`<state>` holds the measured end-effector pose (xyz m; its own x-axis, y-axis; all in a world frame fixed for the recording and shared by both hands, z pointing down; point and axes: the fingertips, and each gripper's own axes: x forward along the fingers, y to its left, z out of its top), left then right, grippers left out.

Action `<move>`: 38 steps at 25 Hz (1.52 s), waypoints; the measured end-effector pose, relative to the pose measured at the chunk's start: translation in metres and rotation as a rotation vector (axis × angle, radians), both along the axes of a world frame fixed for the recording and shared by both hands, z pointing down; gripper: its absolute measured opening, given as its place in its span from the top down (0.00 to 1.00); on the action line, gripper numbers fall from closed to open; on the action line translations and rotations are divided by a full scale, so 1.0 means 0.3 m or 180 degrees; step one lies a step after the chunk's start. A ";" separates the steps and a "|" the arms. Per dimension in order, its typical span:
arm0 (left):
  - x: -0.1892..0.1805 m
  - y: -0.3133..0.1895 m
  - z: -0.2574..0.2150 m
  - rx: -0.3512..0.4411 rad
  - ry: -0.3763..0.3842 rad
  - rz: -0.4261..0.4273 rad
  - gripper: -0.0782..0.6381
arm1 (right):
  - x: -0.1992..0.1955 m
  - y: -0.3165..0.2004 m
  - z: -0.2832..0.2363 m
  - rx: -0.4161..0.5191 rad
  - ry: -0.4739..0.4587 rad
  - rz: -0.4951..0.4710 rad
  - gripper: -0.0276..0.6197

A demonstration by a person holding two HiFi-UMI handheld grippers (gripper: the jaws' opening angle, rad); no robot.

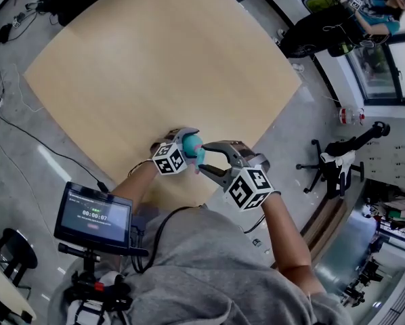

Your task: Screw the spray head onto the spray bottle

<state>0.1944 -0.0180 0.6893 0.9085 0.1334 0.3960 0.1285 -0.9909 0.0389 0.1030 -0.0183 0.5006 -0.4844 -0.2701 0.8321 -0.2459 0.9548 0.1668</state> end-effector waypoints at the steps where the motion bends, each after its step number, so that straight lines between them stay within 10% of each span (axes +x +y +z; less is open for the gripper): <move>1: 0.002 -0.002 0.000 0.0001 0.0000 -0.0001 0.31 | 0.012 0.002 0.011 0.0010 0.0130 -0.0108 0.64; 9: 0.002 -0.001 0.013 -0.0013 -0.0012 -0.0017 0.31 | 0.037 0.022 0.116 0.0086 0.0882 -0.0900 0.64; 17: 0.005 -0.011 0.024 -0.0031 -0.0030 -0.0023 0.31 | -0.020 0.058 0.170 -0.0107 0.1025 -0.1662 0.64; 38: -0.003 -0.014 0.026 -0.0088 -0.0016 -0.0084 0.31 | 0.057 -0.039 0.274 0.0005 0.1275 -0.1368 0.65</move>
